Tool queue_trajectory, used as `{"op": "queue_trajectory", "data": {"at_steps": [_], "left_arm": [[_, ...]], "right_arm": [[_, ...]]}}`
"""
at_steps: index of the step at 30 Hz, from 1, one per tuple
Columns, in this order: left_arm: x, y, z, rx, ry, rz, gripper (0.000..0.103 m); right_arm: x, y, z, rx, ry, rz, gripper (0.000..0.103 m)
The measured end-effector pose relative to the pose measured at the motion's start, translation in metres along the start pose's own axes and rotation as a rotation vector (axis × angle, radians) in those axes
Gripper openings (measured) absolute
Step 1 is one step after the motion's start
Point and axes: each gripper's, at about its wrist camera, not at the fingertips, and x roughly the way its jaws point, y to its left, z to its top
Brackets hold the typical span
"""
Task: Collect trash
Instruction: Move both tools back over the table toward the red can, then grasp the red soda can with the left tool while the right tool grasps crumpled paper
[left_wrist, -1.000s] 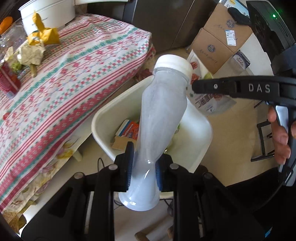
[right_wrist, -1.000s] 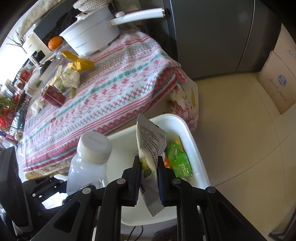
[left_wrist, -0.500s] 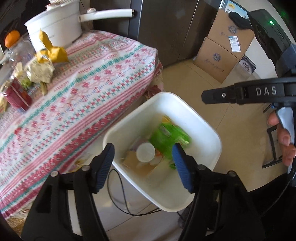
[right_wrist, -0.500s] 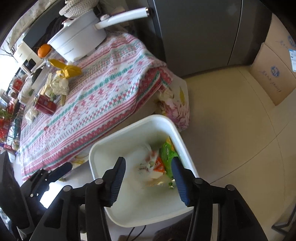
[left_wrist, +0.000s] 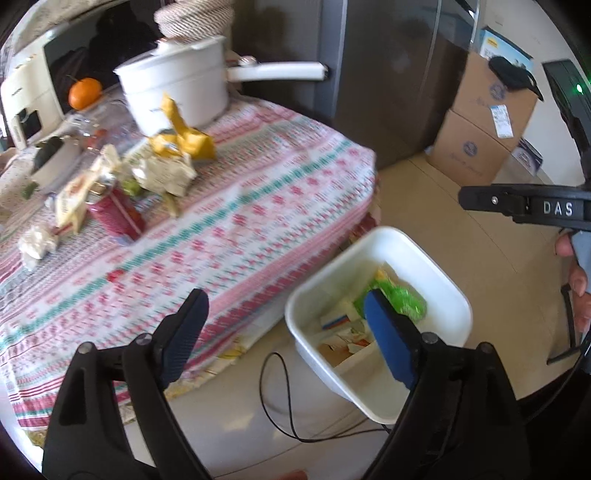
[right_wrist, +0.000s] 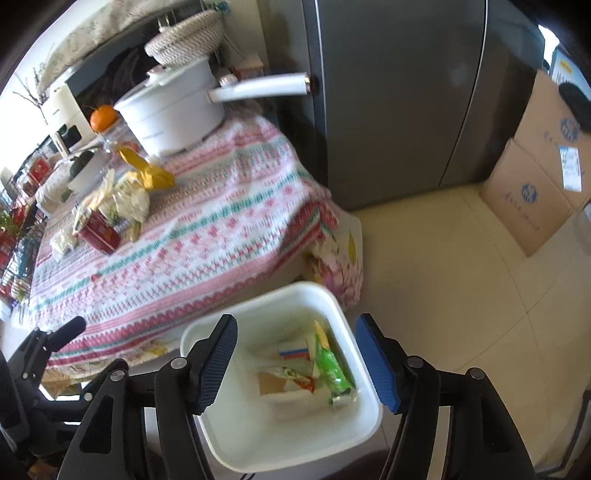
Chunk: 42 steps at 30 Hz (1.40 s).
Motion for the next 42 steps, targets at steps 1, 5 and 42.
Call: {"op": "queue_trajectory", "data": {"at_steps": [1, 5, 42], "left_arm": [[-0.003, 0.004, 0.002, -0.007, -0.009, 0.007, 0.089], [-0.014, 0.020, 0.009, -0.041, -0.043, 0.038, 0.092], [0.080, 0.189, 0.048, -0.293, -0.139, 0.165, 0.084]], "right_arm": [[-0.002, 0.002, 0.002, -0.005, -0.011, -0.001, 0.068], [-0.011, 0.012, 0.009, -0.018, -0.059, 0.014, 0.075], [0.076, 0.119, 0.071, 0.015, -0.043, 0.117, 0.086]]}}
